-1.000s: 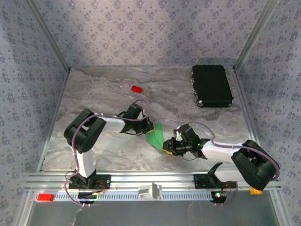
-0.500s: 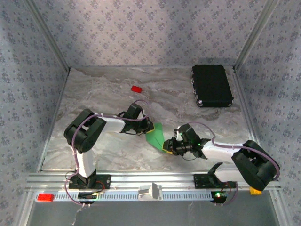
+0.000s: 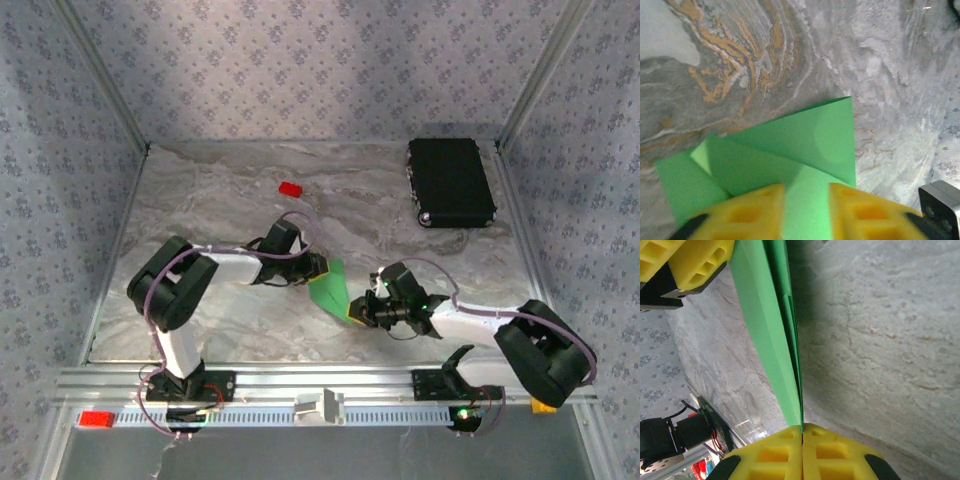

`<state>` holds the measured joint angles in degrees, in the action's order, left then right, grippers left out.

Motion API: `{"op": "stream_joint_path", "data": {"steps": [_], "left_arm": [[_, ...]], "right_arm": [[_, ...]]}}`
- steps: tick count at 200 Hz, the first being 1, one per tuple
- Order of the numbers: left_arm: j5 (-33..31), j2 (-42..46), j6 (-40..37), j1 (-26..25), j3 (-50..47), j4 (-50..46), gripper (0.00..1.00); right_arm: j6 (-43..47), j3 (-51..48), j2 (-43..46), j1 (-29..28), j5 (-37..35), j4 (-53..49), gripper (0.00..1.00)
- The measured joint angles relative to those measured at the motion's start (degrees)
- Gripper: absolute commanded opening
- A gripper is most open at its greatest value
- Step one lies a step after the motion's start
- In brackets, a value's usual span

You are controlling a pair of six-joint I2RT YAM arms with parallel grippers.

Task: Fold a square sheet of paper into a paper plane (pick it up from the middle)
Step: Turn over the paper at the center of the table.

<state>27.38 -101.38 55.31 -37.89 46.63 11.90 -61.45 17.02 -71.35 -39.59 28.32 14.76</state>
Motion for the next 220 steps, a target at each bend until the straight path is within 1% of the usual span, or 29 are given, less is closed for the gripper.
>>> {"op": "stream_joint_path", "data": {"steps": [24, 57, 98, 125, 152, 170, 183, 201, 220], "left_arm": [[-0.8, 4.1, -0.9, 0.0, 0.2, -1.8, 0.5], [-1.9, 9.3, -2.1, 0.0, 0.2, -3.8, 0.52], [-6.6, 16.5, -4.4, 0.0, -0.2, -8.1, 0.5], [-11.1, 22.7, -5.4, 0.0, -2.6, -10.2, 0.47], [-16.1, 28.0, -5.6, 0.0, -4.9, -12.6, 0.47], [-19.7, 30.7, -5.8, 0.0, -5.8, -14.5, 0.46], [-22.0, 32.2, -5.8, 0.0, -6.0, -16.0, 0.45], [-25.0, 34.2, -5.8, 0.0, -6.3, -17.7, 0.45], [-27.8, 36.3, -5.7, 0.3, -7.1, -19.0, 0.45]], "right_arm": [[1.5, 0.2, 3.1, 0.0, -0.7, -2.4, 0.07], [6.2, 3.8, 8.5, 0.0, -4.5, -12.7, 0.06], [13.4, 11.4, 16.7, -0.6, -16.7, -28.2, 0.06], [17.4, 17.5, 17.3, -3.4, -26.5, -37.8, 0.06], [19.9, 26.0, 12.5, -10.1, -41.3, -49.3, 0.05], [19.7, 31.9, 6.1, -15.7, -53.1, -58.2, 0.04], [17.7, 35.8, 0.3, -18.6, -59.9, -64.9, 0.03], [14.9, 40.3, -8.5, -20.8, -66.6, -72.9, 0.02], [14.1, 42.9, -16.5, -22.8, -70.3, -76.9, 0.02]]}}
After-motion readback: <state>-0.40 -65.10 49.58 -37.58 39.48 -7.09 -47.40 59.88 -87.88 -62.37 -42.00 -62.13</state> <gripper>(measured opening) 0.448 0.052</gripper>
